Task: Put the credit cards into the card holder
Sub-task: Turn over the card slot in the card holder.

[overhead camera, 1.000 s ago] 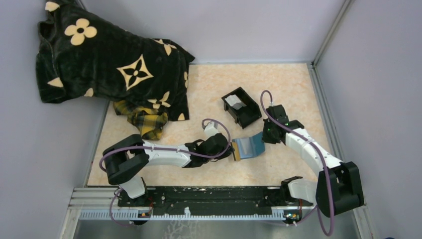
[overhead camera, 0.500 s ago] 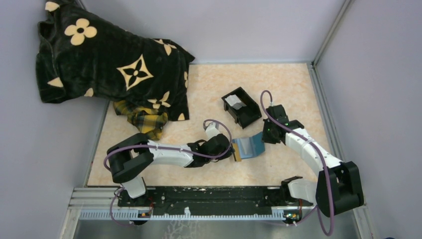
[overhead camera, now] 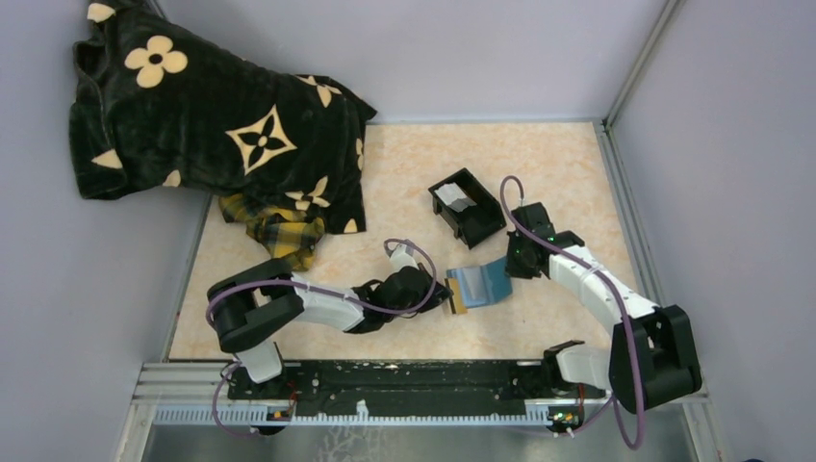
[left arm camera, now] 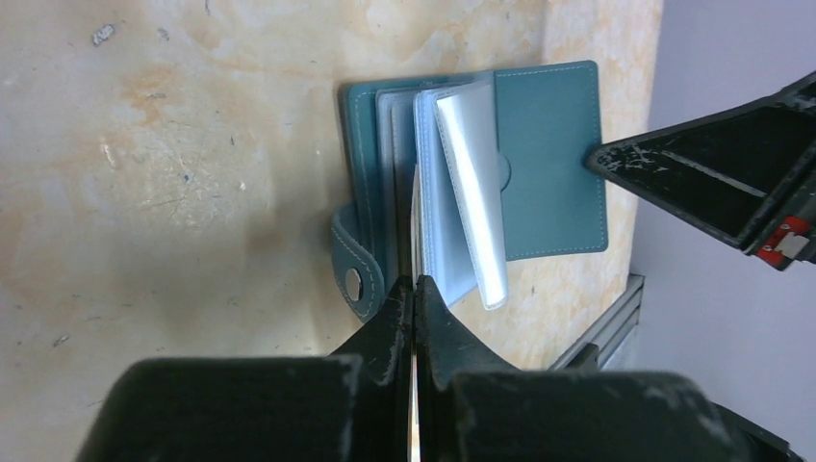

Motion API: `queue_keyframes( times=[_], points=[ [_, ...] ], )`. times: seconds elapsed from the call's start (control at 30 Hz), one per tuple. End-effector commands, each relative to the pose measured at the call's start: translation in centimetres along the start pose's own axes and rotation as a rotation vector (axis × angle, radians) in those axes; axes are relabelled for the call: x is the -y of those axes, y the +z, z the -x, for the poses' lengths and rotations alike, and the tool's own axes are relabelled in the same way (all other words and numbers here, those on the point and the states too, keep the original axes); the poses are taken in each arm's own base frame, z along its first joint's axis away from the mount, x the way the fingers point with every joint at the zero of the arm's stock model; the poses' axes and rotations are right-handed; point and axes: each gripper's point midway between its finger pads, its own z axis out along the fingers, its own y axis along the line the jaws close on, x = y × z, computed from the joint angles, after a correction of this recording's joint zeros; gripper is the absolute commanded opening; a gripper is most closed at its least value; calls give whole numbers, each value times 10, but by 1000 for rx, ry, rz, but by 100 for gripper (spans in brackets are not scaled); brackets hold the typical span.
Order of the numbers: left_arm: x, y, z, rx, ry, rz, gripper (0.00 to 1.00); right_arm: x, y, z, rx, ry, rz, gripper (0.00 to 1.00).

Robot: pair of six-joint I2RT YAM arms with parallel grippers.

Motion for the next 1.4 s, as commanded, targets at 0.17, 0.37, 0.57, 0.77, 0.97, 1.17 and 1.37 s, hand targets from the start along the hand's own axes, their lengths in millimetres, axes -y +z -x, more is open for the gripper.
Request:
queue_keyframes(
  times=[0.17, 0.37, 0.57, 0.77, 0.97, 1.17, 1.37],
  points=[
    [28, -4, 5, 10, 3, -205, 0, -10, 5, -5, 0, -7, 16, 0],
    [30, -5, 3, 2, 9, -232, 0, -14, 9, -10, -10, -16, 18, 0],
    [31, -5, 3, -1, 22, -235, 0, -24, 12, -14, -19, -26, 31, 0],
    [30, -2, 2, -4, 34, -221, 0, -37, 16, -21, -30, -47, 53, 0],
    [27, 2, 1, -9, 51, -188, 0, -46, 22, -27, -42, -64, 58, 0],
    [10, 7, 0, -16, 79, -80, 0, -42, 20, -23, -16, -61, 33, 3],
    [7, 10, 1, -17, 88, -40, 0, -37, 12, -11, 32, -56, -1, 21]
  ],
)
